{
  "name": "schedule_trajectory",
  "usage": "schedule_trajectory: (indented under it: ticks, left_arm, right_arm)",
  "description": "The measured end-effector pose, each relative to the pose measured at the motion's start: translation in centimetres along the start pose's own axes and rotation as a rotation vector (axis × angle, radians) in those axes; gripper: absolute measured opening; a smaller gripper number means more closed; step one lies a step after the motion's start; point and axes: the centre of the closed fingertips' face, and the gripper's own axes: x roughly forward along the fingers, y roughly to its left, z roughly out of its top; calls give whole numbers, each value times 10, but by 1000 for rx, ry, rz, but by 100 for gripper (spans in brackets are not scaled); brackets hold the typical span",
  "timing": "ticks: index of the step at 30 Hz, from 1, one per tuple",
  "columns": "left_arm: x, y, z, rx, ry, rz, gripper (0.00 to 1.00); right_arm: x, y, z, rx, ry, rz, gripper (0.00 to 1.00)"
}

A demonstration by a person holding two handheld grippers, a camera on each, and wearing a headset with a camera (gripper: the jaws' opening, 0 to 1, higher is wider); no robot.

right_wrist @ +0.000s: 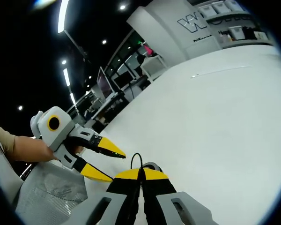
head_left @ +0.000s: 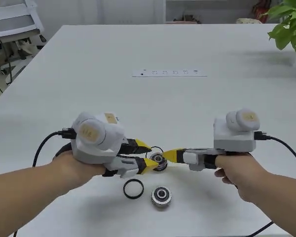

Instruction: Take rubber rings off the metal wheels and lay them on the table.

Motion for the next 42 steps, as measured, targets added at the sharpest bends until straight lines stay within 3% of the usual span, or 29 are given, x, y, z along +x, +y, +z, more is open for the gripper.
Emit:
schedule_trajectory:
  ticks: [8,17,24,42]
  left_arm:
    - [-27,-1,6,-4,-33,-6,31]
    - [-47,-16,5,-8,-48,-21,41]
    - [-60,-24,-4,6,-27,-41,48]
    - [-88,-26,-19,-38,-20,-25,63]
  right_arm:
    - [2,10,4,-3,8,36,0]
    - [4,33,3,-21,33,76,0]
    - [6,41,-3,-28,67,97,0]
    - [23,52,-31,-41,198,144,0]
